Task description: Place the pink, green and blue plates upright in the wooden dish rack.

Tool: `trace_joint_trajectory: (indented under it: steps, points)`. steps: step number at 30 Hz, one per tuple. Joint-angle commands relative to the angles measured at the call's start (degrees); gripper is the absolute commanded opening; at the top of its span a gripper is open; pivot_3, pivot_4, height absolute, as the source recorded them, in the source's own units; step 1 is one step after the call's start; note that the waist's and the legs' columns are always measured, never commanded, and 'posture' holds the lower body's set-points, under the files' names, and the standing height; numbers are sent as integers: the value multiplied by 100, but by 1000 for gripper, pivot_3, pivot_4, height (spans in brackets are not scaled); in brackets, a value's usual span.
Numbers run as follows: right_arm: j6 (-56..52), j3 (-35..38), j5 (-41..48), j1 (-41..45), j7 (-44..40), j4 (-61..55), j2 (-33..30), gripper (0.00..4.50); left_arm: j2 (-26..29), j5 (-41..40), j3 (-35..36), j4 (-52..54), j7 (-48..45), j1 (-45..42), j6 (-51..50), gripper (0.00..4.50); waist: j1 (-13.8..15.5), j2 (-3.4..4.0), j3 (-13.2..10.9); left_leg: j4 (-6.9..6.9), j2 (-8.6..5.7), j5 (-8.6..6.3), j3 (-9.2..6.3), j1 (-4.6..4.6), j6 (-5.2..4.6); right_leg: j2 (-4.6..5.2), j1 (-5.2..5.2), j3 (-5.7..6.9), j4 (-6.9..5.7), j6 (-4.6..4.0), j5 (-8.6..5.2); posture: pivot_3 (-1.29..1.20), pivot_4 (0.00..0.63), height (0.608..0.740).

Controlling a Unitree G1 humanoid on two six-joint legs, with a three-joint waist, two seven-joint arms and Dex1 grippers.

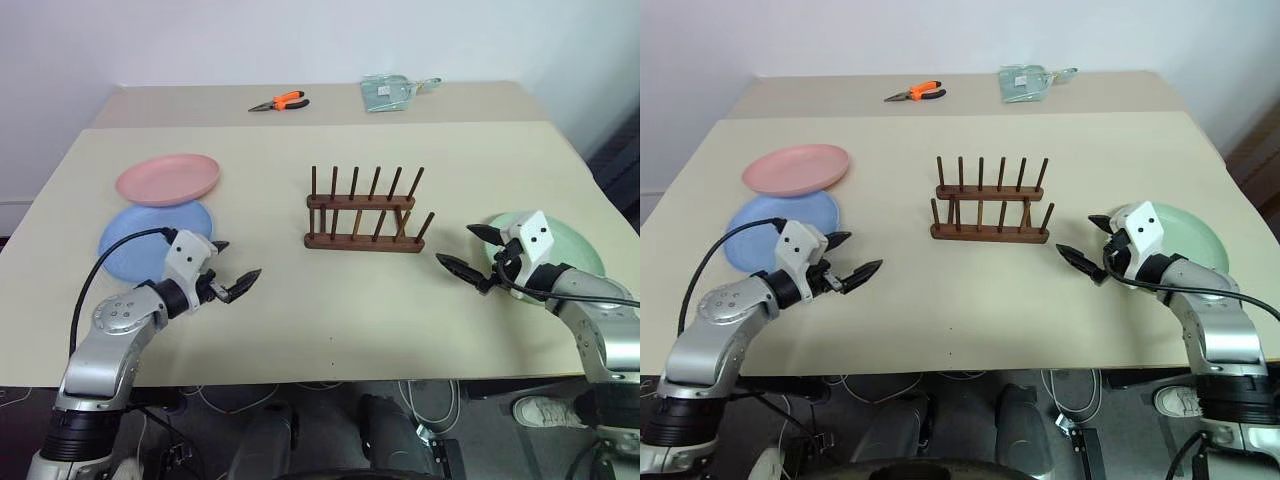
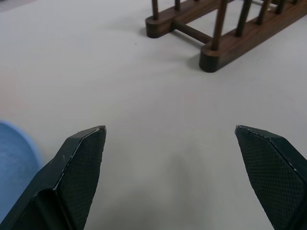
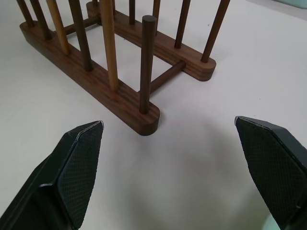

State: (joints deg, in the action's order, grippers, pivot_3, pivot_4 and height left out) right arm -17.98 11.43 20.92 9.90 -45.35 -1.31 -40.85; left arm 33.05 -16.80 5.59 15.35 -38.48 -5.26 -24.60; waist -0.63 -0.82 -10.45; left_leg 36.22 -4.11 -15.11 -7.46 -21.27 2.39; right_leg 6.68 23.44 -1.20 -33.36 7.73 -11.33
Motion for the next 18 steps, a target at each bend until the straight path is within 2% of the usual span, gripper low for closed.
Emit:
trace_joint_trajectory:
  steps: [1, 7, 9, 14, 18]
  points:
    - [202, 2, -82, 119, 58, -163, 53, 4500, -14, 20, -19, -36, 27, -151, 90, 4415, -1, 0, 0, 0, 0, 0, 0, 0, 0, 0, 0, 0, 0, 0, 0, 0, 150, 740]
    - [-160, -49, 98, 209, 90, -366, 94, 4500, -114, -93, -215, -392, -198, -527, 86, 4415, 3, 0, 0, 1, -1, 0, 0, 0, 0, 0, 0, 0, -1, 2, 1, 0, 150, 740]
    - [-294, -141, 103, 108, 92, -634, 92, 4500, -145, -4, -489, -775, -436, -902, 156, 4415, 14, 0, 0, 1, -1, 0, 0, 0, 0, 0, 0, 0, 0, 4, 3, 0, 150, 740]
    - [-541, -170, 49, -278, 496, -1405, 277, 4500, -423, 488, -1302, -2369, -1054, -2128, 699, 4415, 87, -3, 2, 5, -5, 1, -4, -3, 1, 0, -2, 6, -1, 11, 6, 0, 150, 740]
    - [-715, -117, 1, -817, 936, -2151, 484, 4500, -942, 817, -1755, -4075, -1539, -3200, 1362, 4415, 138, -5, 2, 4, -5, 1, -5, -5, 1, 0, 0, 9, 2, 12, 7, 0, 150, 740]
